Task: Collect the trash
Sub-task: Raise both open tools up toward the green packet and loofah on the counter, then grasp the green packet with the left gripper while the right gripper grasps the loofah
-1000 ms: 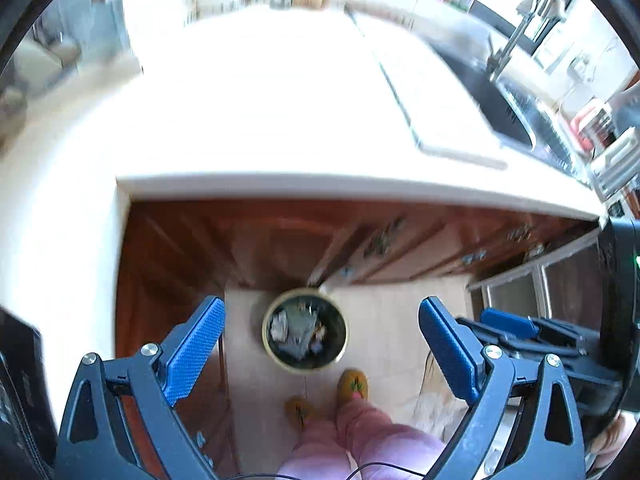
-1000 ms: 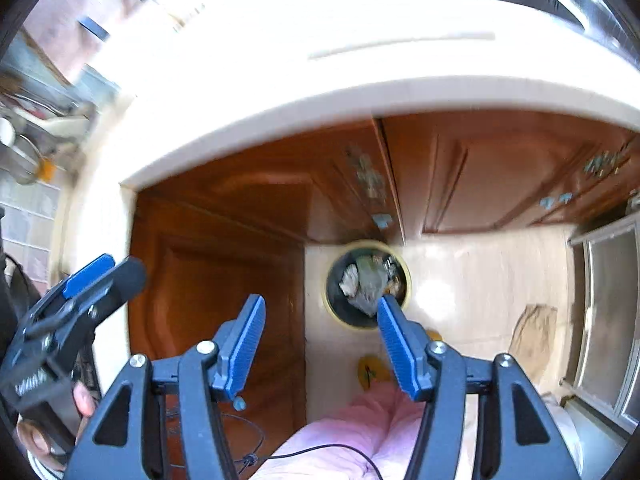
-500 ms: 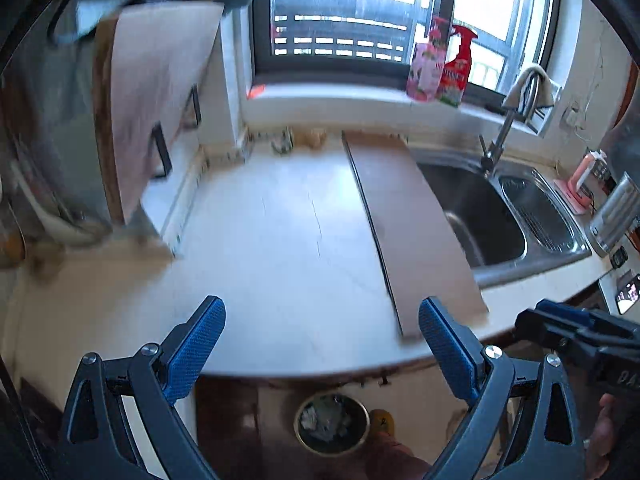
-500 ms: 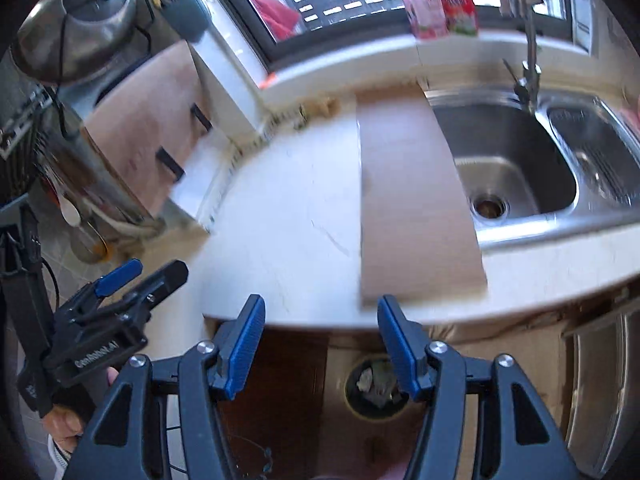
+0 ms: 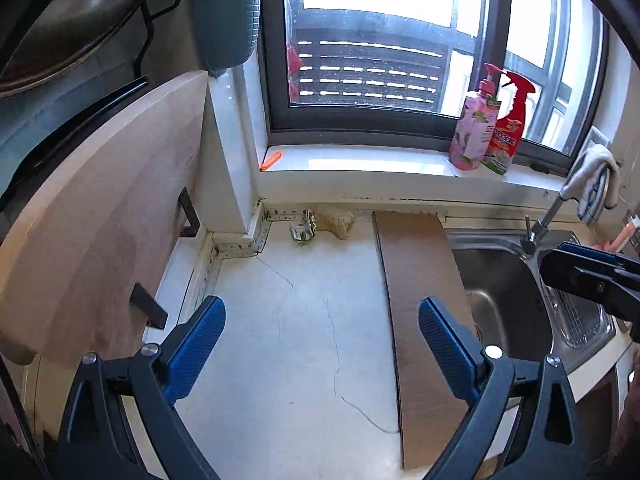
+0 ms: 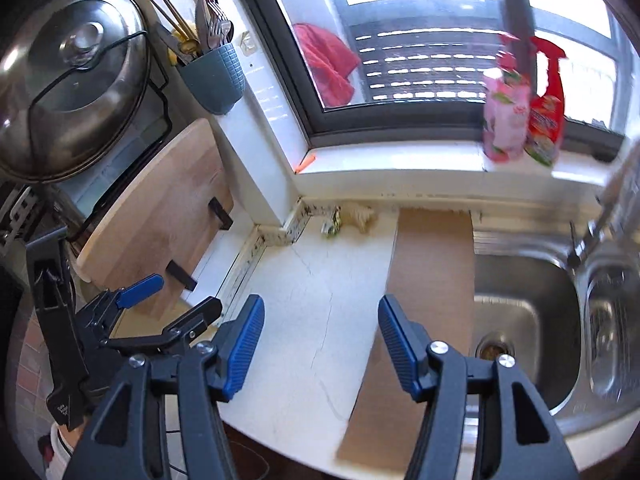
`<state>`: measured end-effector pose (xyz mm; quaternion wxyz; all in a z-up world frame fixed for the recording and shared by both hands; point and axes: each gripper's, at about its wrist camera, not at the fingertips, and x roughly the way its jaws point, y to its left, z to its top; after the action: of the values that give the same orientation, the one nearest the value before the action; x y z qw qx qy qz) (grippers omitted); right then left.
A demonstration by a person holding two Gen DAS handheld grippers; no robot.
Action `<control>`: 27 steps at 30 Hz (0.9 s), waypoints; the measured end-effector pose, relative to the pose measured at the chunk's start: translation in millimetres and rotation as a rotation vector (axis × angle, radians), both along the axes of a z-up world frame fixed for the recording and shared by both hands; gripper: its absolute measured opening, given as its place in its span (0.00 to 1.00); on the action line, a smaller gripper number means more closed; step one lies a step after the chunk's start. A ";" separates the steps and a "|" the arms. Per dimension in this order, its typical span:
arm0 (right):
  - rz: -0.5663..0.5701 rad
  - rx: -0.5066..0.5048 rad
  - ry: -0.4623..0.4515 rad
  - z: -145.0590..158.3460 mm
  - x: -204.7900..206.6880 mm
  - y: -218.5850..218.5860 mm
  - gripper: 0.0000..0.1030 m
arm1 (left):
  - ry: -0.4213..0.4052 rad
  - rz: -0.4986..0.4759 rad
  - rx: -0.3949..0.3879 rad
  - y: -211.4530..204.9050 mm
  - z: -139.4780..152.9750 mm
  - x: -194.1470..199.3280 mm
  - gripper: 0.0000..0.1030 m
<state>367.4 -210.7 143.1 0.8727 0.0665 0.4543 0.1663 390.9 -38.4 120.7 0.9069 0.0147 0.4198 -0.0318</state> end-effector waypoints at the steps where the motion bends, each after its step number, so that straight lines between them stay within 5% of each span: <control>1: 0.013 -0.008 0.004 -3.1 14.5 0.0 0.58 | 0.009 0.013 0.005 -1.1 -3.3 18.6 0.94; 6: 0.049 -0.004 0.064 -32.5 101.5 -4.2 0.58 | 0.082 0.067 -0.006 -0.3 -33.2 102.9 0.94; 14: 0.092 0.006 0.212 -136.5 225.4 0.8 0.58 | 0.229 0.079 0.021 6.5 -124.2 207.7 0.93; 21: 0.121 0.015 0.301 -221.7 297.1 14.0 0.58 | 0.298 0.008 0.059 8.4 -199.0 260.2 0.92; 27: 0.165 0.013 0.353 -271.7 331.8 34.9 0.58 | 0.328 0.013 0.037 14.9 -230.3 279.4 0.92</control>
<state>699.3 -175.8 -128.6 0.7622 0.0630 0.6033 0.2261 670.2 -23.5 -109.6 0.8260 0.0234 0.5628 -0.0201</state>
